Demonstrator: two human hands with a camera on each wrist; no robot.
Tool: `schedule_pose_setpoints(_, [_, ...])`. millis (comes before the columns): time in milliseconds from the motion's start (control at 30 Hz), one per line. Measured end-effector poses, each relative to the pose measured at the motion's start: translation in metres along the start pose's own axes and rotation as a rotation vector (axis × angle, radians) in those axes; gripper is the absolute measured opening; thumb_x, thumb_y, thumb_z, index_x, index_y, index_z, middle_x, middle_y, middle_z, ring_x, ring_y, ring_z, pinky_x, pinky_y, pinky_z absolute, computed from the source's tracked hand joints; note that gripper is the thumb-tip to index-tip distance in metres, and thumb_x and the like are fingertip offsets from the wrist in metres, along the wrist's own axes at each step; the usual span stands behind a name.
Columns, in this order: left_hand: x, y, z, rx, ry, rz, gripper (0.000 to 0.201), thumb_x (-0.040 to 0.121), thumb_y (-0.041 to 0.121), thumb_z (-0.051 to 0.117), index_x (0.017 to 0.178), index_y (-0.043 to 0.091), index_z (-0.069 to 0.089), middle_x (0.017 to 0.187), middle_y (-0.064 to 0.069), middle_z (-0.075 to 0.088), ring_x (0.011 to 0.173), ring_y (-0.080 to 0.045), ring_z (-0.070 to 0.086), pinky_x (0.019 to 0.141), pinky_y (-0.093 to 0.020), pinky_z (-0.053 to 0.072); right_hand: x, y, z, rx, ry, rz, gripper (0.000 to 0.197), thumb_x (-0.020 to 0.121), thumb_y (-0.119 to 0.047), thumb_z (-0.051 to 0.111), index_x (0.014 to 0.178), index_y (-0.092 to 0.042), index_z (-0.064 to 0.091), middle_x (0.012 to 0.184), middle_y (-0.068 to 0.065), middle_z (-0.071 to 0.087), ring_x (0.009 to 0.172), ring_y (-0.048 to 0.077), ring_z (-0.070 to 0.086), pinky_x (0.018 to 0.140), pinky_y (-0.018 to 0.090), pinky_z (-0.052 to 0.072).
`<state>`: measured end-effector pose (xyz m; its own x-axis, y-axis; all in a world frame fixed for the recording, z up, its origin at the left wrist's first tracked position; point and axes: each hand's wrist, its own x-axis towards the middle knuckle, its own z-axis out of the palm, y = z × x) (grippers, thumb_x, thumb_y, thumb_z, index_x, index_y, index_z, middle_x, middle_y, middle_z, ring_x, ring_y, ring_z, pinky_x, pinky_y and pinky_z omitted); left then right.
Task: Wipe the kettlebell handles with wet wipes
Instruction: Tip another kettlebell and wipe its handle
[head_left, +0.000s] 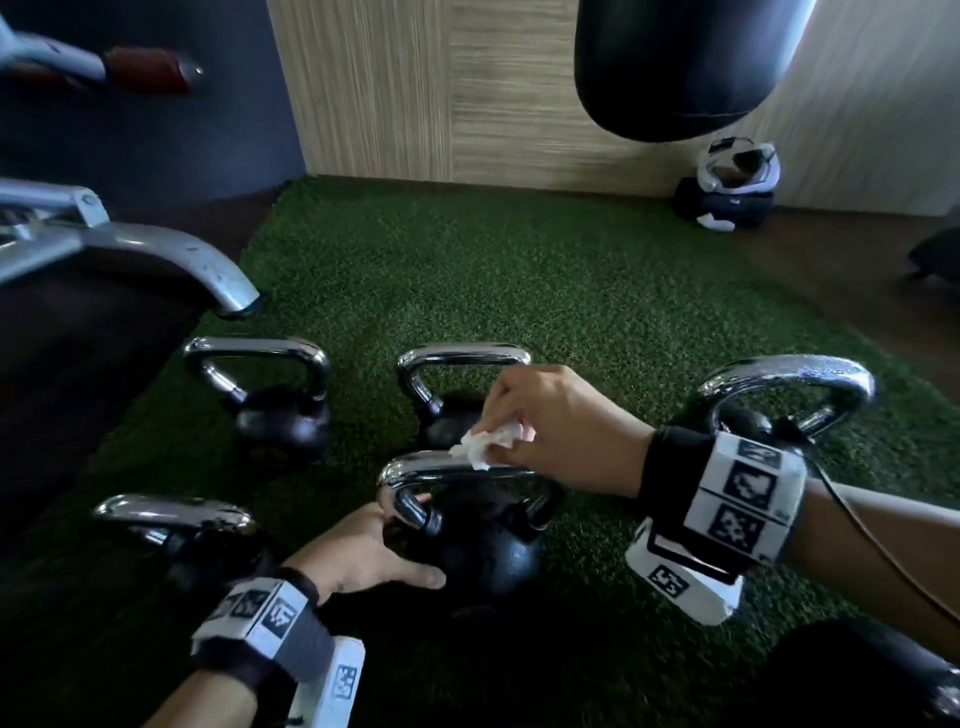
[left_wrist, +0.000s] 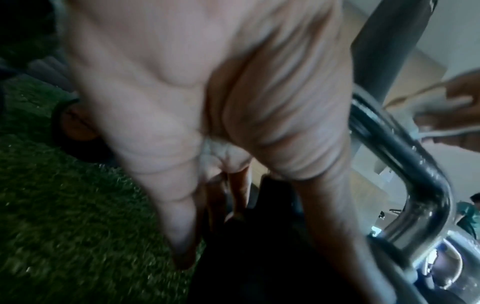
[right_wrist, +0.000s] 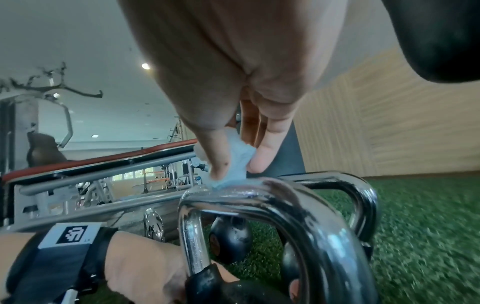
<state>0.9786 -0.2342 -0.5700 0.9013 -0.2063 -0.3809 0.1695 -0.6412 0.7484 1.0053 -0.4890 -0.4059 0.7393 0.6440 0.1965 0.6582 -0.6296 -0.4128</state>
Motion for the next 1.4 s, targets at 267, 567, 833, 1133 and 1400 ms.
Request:
schedule_pose_setpoints(267, [-0.011,0.017,0.006,0.044,0.05,0.079,0.096,0.033,0.07,0.088,0.121,0.052,0.052,0.119,0.045,0.032,0.125,0.011,0.04,0.096,-0.001,0.025,-0.008,-0.008,-0.006,-0.178,-0.063,0.121,0.017,0.084,-0.019,0.076,0.1,-0.02,0.08,0.099,-0.003,0.076,0.092,0.014,0.072,0.086,0.027,0.058])
schedule_pose_setpoints(567, [-0.003,0.005,0.01,-0.005,0.069,0.096,0.13,0.023,0.083,0.085,0.141,0.037,0.058,0.145,0.03,0.045,0.136,0.006,0.042,0.112,-0.016,0.029,-0.002,-0.026,-0.011,-0.227,-0.147,0.19,0.018,0.087,-0.017,0.075,0.104,-0.014,0.077,0.102,0.005,0.075,0.093,0.021,0.072,0.083,0.032,0.06])
schedule_pose_setpoints(833, [-0.011,0.016,0.009,0.015,0.054,0.078,0.056,0.033,0.074,0.091,0.084,0.067,0.067,0.092,0.052,0.058,0.109,0.013,0.055,0.085,0.0,0.034,-0.007,-0.037,-0.024,-0.54,-0.255,0.243,0.026,0.091,-0.004,0.063,0.069,-0.016,0.056,0.069,-0.001,0.057,0.077,0.023,0.069,0.076,0.033,0.06])
schedule_pose_setpoints(1133, [-0.013,0.015,0.009,0.02,0.065,0.091,0.051,0.057,0.047,0.098,0.092,0.051,0.061,0.104,0.041,0.05,0.106,0.009,0.054,0.088,-0.007,0.037,-0.028,0.025,-0.021,-0.35,-0.276,0.363,0.011,0.084,-0.016,0.079,0.095,-0.018,0.079,0.085,-0.01,0.068,0.086,0.007,0.069,0.068,0.014,0.047])
schedule_pose_setpoints(1400, [-0.015,0.02,0.008,0.001,0.03,0.094,0.047,0.044,0.062,0.097,0.079,0.07,0.066,0.093,0.05,0.059,0.101,0.023,0.052,0.085,0.0,0.035,-0.05,0.055,0.007,0.093,-0.259,0.514,0.017,0.075,-0.015,0.092,0.072,-0.026,0.079,0.066,-0.012,0.076,0.066,0.004,0.076,0.073,0.025,0.063])
